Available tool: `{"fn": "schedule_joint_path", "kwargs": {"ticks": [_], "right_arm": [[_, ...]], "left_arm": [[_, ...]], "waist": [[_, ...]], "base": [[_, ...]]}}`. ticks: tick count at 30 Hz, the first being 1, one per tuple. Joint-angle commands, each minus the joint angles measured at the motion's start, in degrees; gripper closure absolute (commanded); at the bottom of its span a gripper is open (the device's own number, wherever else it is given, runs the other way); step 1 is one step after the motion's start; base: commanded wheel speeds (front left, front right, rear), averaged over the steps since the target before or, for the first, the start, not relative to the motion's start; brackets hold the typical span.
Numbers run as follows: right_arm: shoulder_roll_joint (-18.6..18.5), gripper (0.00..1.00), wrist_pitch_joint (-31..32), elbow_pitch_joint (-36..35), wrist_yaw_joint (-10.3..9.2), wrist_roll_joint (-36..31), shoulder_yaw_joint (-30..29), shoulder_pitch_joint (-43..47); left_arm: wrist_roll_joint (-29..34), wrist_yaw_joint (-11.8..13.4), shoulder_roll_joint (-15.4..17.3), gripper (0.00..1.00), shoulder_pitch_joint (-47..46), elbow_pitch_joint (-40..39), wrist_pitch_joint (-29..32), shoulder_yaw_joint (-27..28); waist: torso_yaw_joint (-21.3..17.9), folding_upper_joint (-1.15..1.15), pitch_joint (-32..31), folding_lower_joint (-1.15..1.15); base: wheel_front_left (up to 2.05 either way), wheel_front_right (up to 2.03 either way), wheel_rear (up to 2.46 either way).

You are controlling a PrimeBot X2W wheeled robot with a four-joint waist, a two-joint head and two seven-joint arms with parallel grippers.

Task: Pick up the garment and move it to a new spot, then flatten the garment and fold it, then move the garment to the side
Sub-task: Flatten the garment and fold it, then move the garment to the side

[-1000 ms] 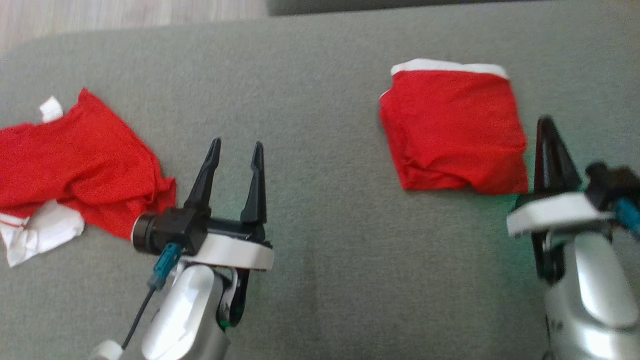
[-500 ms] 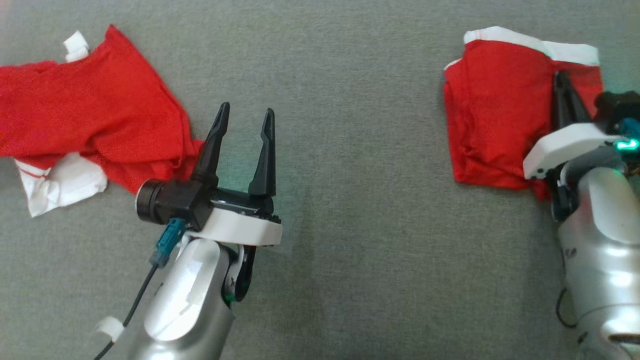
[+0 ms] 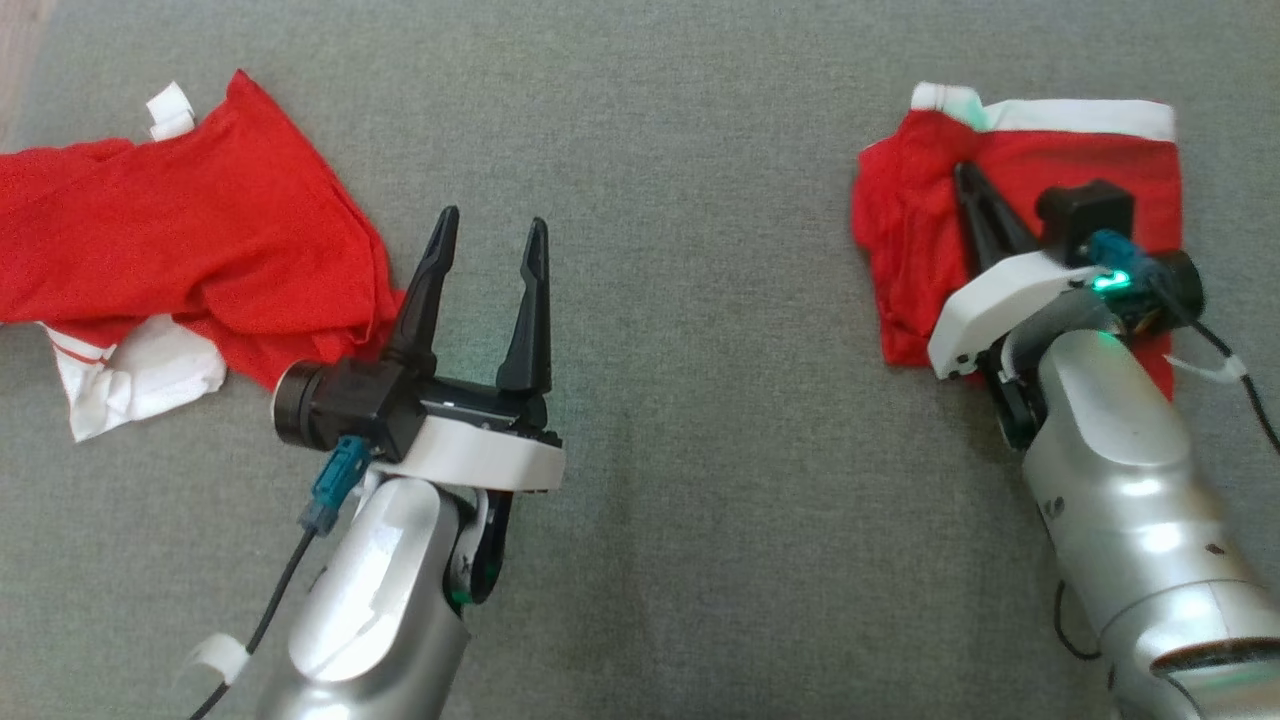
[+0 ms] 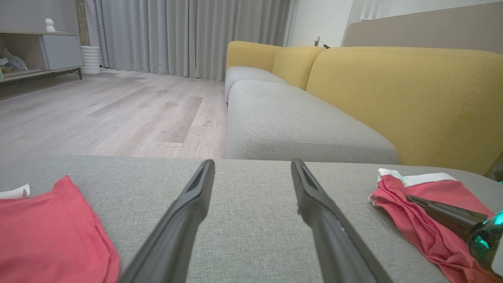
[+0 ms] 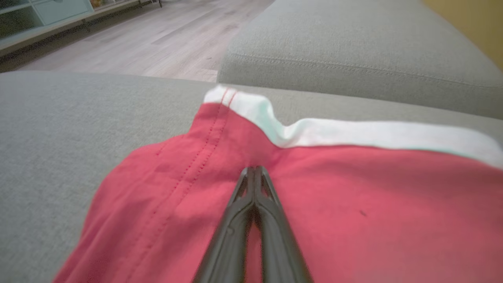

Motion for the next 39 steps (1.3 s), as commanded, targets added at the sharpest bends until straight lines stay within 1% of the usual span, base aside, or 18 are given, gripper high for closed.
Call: {"fn": "schedule_joint_path", "kwargs": {"ticks": [1,3,5,7,10,11,16,17,18,19,20,21,24,28,33,39], "right_arm": [[1.3,1.0,0.8,1.4,-0.04,1.5,4.0,-0.1],[1.3,1.0,0.5,3.0,-0.04,3.4,5.5,-0.2],[1.3,1.0,-0.1,3.6,-0.04,4.7,5.9,-0.4],[1.3,1.0,-1.0,3.5,-0.04,5.4,5.0,-0.5],[1.2,1.0,-1.8,1.1,-0.04,6.1,2.6,0.4],[0.9,1.0,-1.8,-0.5,-0.04,6.0,1.7,1.0],[0.6,1.0,-1.9,-14.6,-0.04,4.7,-4.1,8.3],[0.6,0.78,-1.9,-17.3,-0.04,4.2,-5.0,10.1],[0.7,0.09,-1.9,-19.8,-0.04,3.9,-5.7,11.9],[0.8,0.0,-1.9,-22.0,-0.04,3.7,-6.4,13.7],[0.9,0.0,-1.9,-24.1,-0.04,3.6,-7.1,15.5],[0.9,0.0,-1.9,-24.1,-0.04,3.6,-7.1,15.5],[1.1,0.0,-1.9,-29.7,-0.04,3.7,-8.7,20.7],[1.3,0.0,-1.9,-34.2,-0.04,4.5,-8.6,27.1],[1.3,0.0,-1.9,-36.3,-0.04,6.3,-7.6,31.0],[1.3,0.0,-1.9,-35.8,-0.04,5.4,-7.8,29.8]], "left_arm": [[-0.4,0.2,0.6,0.0,-1.3,-1.3,-0.3,1.3],[-0.4,0.3,0.6,0.0,-1.2,-1.1,-0.3,1.4],[-0.3,0.4,0.6,0.0,-1.0,-1.0,-0.3,1.8],[0.0,0.3,0.6,0.0,-0.7,-0.8,-0.3,2.3],[0.1,0.2,0.6,0.0,0.0,-0.7,-0.3,3.0],[0.1,0.2,0.6,0.0,0.3,-0.7,-0.3,3.3],[0.3,0.2,0.6,0.0,1.7,-0.6,-0.3,4.2],[0.4,0.1,0.6,0.0,2.0,-0.6,-0.3,4.4],[0.4,0.1,0.6,0.0,2.3,-0.5,-0.3,4.6],[0.4,0.1,0.6,0.0,2.6,-0.4,-0.3,4.7],[0.5,0.1,0.6,0.0,3.0,-0.4,-0.3,4.9],[0.5,0.1,0.6,0.0,3.0,-0.4,-0.3,4.9],[0.5,0.2,0.6,0.0,4.1,-0.2,-0.3,5.2],[0.5,0.0,0.6,0.0,5.7,0.0,-0.3,5.5],[0.4,-0.1,0.6,0.0,6.8,0.4,-0.3,5.5],[0.5,-0.2,0.6,0.0,6.0,0.2,-0.3,5.0]], "waist": [[-0.1,0.0,-0.4,0.0],[-0.3,0.0,-0.9,0.0],[-0.8,0.0,-1.5,0.0],[-1.3,0.0,-2.3,0.0],[-2.3,0.0,-3.9,0.0],[-2.8,0.0,-4.5,0.0],[-5.1,0.0,-7.2,0.0],[-5.5,0.0,-7.7,0.0],[-6.0,0.0,-8.3,0.0],[-6.4,0.0,-8.8,0.0],[-6.7,0.0,-9.3,0.0],[-6.7,0.0,-9.3,0.0],[-7.8,0.0,-10.6,0.0],[-8.8,0.0,-11.7,0.0],[-9.5,0.0,-11.9,0.0],[-9.0,0.0,-10.3,0.0]], "base": [[0.0,0.0,0.0],[0.0,0.0,0.0],[0.0,0.0,0.0],[0.0,0.0,0.0],[0.0,0.0,0.0],[0.0,0.0,0.0],[0.0,0.0,0.0],[0.0,0.0,0.0],[0.0,0.0,0.0],[0.0,0.0,0.0],[0.0,0.0,0.0],[0.0,0.0,0.0],[0.0,0.0,0.0],[0.0,0.0,0.0],[0.0,0.0,0.0],[0.0,0.0,0.0]]}}
